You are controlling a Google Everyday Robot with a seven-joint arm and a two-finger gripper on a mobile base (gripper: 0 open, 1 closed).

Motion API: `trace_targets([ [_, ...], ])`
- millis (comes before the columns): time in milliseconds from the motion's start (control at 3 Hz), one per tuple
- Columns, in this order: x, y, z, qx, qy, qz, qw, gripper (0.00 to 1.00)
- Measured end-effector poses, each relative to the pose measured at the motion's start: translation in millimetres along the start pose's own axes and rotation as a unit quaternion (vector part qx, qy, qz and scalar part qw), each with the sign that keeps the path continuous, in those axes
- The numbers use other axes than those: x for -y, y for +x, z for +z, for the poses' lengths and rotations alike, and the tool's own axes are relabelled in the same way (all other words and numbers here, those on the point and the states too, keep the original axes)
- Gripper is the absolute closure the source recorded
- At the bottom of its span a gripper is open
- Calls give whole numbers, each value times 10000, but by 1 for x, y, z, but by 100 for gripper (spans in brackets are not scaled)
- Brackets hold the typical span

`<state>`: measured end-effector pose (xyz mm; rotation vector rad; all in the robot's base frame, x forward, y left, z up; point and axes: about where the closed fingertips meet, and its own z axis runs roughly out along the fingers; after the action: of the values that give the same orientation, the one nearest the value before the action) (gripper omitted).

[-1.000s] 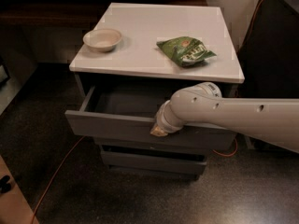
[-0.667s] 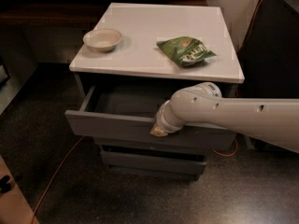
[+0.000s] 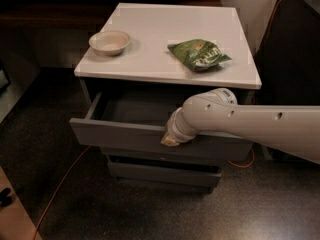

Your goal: Place green jalapeno chip bag into top drawer

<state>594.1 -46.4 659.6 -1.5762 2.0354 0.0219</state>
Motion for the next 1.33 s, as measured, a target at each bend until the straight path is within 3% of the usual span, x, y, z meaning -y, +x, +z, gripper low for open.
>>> trace_targets([
  [667, 0, 0, 0, 0, 0, 0, 10000, 53],
  [1000, 0, 0, 0, 0, 0, 1, 10000, 50],
  [1333, 0, 0, 0, 1, 0, 1, 10000, 73],
])
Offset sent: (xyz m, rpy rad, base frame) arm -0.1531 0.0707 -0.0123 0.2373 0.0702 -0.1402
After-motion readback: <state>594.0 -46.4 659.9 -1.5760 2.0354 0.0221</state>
